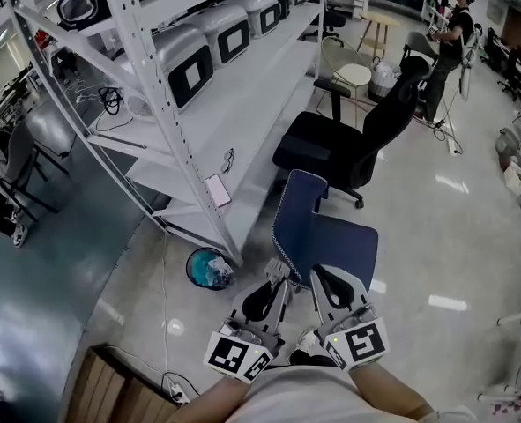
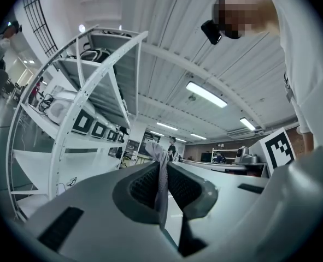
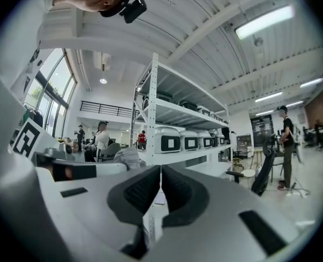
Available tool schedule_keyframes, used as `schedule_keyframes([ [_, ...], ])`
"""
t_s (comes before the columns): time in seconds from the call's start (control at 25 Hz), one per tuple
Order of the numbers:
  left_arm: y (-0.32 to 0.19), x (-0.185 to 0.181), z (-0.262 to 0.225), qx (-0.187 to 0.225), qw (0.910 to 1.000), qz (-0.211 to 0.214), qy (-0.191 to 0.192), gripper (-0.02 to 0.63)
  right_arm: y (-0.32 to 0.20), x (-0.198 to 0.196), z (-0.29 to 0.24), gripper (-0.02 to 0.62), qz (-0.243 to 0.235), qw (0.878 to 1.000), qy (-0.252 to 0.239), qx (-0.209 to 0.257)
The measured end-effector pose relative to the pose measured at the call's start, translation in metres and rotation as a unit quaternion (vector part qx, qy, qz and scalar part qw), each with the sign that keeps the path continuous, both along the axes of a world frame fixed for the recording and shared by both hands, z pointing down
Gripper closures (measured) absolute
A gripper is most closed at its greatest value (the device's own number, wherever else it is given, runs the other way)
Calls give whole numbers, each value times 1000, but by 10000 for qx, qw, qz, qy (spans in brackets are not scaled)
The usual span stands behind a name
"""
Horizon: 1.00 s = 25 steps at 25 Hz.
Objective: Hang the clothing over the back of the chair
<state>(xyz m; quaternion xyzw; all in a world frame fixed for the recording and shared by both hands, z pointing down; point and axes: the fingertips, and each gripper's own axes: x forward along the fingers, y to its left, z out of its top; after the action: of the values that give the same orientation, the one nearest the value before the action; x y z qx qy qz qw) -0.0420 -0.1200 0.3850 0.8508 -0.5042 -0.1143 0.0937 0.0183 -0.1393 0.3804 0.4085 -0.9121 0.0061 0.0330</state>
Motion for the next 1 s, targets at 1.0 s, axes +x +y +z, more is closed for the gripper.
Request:
schedule_keyframes([
  [1.0, -87, 62, -1, -111, 9992, 256, -297, 574, -98, 53, 21, 577, -80, 9991, -301, -272],
])
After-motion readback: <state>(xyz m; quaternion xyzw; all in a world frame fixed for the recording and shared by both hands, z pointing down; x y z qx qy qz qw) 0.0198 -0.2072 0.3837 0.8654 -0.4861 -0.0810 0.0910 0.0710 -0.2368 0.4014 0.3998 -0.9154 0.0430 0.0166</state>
